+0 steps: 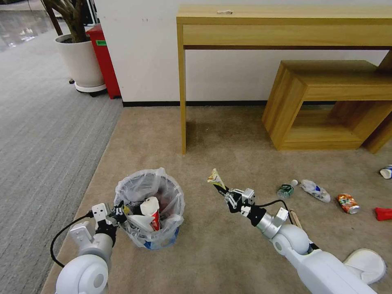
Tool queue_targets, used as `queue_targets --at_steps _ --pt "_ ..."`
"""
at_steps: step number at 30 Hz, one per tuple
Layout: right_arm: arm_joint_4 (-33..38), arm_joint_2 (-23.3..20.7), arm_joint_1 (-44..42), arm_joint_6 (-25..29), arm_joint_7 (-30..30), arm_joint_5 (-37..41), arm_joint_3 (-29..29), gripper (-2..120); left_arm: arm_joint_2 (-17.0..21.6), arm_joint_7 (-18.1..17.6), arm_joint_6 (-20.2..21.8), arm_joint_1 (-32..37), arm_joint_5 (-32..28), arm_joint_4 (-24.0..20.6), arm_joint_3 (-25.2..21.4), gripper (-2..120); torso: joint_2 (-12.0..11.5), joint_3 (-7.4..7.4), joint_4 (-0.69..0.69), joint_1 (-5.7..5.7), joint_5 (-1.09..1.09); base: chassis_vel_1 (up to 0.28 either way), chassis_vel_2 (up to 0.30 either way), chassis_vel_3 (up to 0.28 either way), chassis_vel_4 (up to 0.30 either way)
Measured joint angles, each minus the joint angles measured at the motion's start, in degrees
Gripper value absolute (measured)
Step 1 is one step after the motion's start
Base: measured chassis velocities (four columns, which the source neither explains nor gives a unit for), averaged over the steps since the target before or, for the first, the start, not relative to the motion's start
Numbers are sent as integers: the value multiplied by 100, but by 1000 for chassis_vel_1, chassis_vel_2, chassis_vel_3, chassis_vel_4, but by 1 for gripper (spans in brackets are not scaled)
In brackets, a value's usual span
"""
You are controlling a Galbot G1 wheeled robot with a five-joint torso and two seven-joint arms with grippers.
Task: Pick up the trash bin and place the garbage on the floor into it.
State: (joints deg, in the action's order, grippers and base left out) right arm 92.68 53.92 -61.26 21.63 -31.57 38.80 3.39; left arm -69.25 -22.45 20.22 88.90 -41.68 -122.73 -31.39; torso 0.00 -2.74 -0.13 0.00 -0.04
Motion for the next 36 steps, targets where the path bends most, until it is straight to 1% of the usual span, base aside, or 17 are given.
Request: queue_targets --at_steps 2,3,7,11,15,23,26,27,30,31,33,34,35,36 --pt "92 -9 53 73 -349 87 0 0 19 12 3 5 37 18 32 2 0 0 0 0 0 0 0 0 0" --pt "92 -9 53 73 -349 87 0 0 19 12 3 5 37 18 32 2 0 0 0 0 0 0 0 0 0" --pt "319 -53 184 93 -829 125 -6 0 52 40 17 10 111 52 107 2 0 0 0 0 0 0 0 0 0" --pt "545 -142 341 -10 -976 147 -76 0 151 62 27 34 198 91 186 2 0 0 0 0 0 0 0 0 0" --pt "619 -193 493 -78 -1001 155 -176 0 218 92 32 49 272 125 240 2 0 0 0 0 0 0 0 0 0" --pt "657 -259 984 -292 -1115 37 -601 0 296 107 74 -9 378 197 361 2 0 0 0 0 0 0 0 0 0" --pt "664 -289 1377 -405 -1131 41 -927 0 329 111 81 -19 425 226 422 2 0 0 0 0 0 0 0 0 0" --pt "664 -289 1377 -405 -1131 41 -927 0 329 111 81 -19 425 226 422 2 0 0 0 0 0 0 0 0 0" --pt "673 -304 1914 -534 -1052 88 -1391 0 315 119 80 10 493 232 436 2 0 -1 -2 0 1 0 0 0 0" --pt "673 -304 1914 -534 -1052 88 -1391 0 315 119 80 10 493 232 436 2 0 -1 -2 0 1 0 0 0 0" --pt "632 -280 2251 -578 -975 129 -1712 0 274 123 81 63 544 218 400 2 0 0 0 0 -2 0 0 0 0" --pt "594 -239 2516 -621 -875 153 -2019 0 227 129 71 110 597 188 363 2 0 -1 2 0 -1 0 0 0 0" --pt "587 -210 2671 -667 -793 162 -2200 0 188 129 66 129 625 165 338 2 0 -1 2 0 1 0 0 0 0" --pt "587 -210 2671 -667 -793 162 -2200 0 188 129 66 129 625 165 338 2 0 -1 2 0 1 0 0 0 0"
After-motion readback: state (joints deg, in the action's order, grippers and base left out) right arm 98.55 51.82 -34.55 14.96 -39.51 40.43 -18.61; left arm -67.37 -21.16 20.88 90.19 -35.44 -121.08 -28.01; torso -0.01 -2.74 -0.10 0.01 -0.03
